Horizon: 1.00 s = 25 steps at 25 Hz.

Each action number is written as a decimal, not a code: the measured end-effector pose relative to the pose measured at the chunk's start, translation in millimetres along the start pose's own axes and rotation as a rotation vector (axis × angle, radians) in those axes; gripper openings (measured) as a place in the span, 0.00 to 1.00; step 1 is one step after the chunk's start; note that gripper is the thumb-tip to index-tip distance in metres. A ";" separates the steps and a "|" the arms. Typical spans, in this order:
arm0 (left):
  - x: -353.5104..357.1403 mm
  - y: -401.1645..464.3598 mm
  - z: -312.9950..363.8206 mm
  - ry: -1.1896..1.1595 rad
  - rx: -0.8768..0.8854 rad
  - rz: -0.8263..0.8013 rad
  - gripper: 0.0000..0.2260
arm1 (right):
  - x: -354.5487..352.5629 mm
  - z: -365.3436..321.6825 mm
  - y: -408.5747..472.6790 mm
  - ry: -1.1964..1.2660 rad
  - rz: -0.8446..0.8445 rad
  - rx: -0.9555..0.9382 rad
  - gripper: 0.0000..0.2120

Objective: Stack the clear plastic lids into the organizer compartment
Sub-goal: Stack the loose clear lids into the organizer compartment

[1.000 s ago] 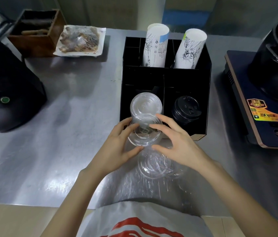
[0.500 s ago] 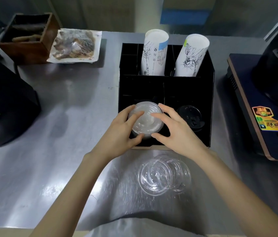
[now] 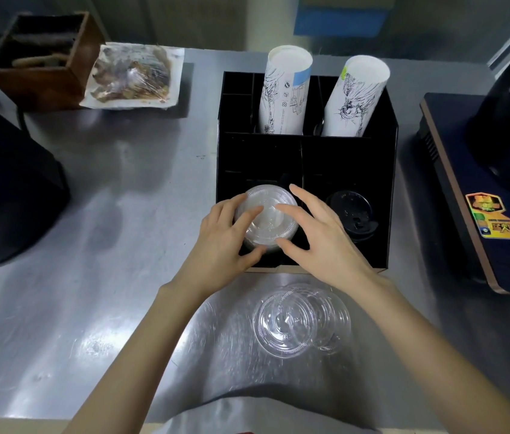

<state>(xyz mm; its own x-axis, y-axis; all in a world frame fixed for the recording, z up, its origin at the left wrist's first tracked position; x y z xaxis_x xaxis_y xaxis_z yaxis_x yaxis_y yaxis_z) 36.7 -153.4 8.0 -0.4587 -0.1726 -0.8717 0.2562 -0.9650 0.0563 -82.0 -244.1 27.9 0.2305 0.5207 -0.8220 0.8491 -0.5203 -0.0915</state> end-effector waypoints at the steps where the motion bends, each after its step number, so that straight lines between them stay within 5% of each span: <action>1: -0.2 -0.2 1.2 0.007 -0.007 0.010 0.27 | 0.0 -0.6 -0.3 -0.010 0.004 0.000 0.22; 25: 3.8 -38.9 29.2 -0.090 0.028 0.076 0.21 | 11.3 0.1 -52.8 0.060 0.034 0.012 0.19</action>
<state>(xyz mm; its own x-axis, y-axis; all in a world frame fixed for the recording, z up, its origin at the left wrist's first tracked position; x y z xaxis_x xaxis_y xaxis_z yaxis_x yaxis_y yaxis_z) 0.2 -122.3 16.7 -0.5140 -0.2612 -0.8170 0.2698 -0.9534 0.1351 -124.3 -210.9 23.3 0.2872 0.5418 -0.7899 0.8345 -0.5464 -0.0713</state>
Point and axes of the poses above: each hand's wrist, its own y-axis towards the middle knuckle, its own x-axis out of the palm, z = x × y, the point moved 4 cm from there along y, towards the middle knuckle, and after that the axes turned 4 degrees about -z, right-handed, at the moved point
